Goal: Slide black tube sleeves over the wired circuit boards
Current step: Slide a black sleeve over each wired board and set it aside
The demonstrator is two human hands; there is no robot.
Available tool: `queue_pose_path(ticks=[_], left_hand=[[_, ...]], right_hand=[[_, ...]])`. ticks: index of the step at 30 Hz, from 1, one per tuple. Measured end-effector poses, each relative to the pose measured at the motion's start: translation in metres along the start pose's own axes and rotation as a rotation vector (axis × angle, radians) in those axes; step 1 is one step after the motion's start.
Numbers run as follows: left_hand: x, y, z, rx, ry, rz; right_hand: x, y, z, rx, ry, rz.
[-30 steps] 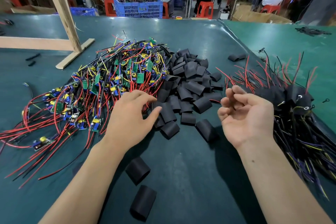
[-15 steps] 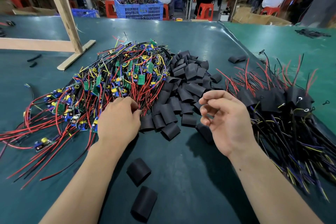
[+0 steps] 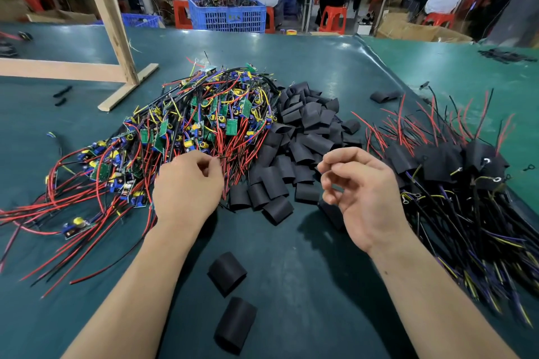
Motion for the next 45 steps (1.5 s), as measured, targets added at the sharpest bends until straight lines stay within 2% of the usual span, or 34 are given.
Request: queue_pose_path(ticks=[5, 9, 12, 16, 19, 23, 27, 31, 33, 39, 45], left_hand=[[-0.002, 0.001, -0.004, -0.024, -0.033, -0.01], [0.0, 0.009, -0.01, -0.093, -0.119, -0.133], [-0.003, 0.003, -0.009, -0.114, -0.156, -0.093], [0.0, -0.011, -0.027, -0.116, -0.352, -0.023], [-0.005, -0.018, -0.019, -0.061, -0.308, 0.001], [-0.01, -0.006, -0.007, 0.047, -0.216, -0.103], [-0.013, -0.02, 0.004, -0.029, -0.107, -0.009], [-0.014, -0.018, 0.004, -0.075, -0.082, -0.019], [-0.011, -0.008, 0.001, -0.068, -0.076, -0.066], [0.001, 0.031, -0.017, 0.063, -0.241, -0.3], [0.006, 0.047, -0.021, 0.241, -0.309, -0.406]], right_hand=[[-0.002, 0.002, -0.003, 0.008, -0.005, -0.009], [-0.002, 0.003, -0.003, 0.007, -0.008, -0.009], [-0.003, 0.003, -0.003, 0.013, -0.007, -0.009], [-0.002, -0.002, -0.004, 0.026, -0.004, 0.017], [-0.001, -0.002, -0.005, 0.047, -0.004, 0.027], [-0.001, -0.002, -0.005, 0.032, -0.009, 0.02], [-0.002, 0.0, -0.004, 0.021, -0.005, 0.011], [-0.002, 0.002, -0.004, 0.019, -0.006, 0.001], [-0.002, 0.003, -0.002, 0.013, -0.004, -0.002], [-0.002, 0.002, 0.0, 0.001, -0.004, 0.001], [-0.002, 0.005, 0.004, -0.025, 0.006, -0.005]])
Point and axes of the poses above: each hand's wrist, its own x-axis away from the middle knuckle, its own y-axis out of the back of the hand, z = x × y, the point moved 10 cm from there along -x, towards the middle knuckle, and after that the axes turned 1 degree about -x, right-handed, at the moved point
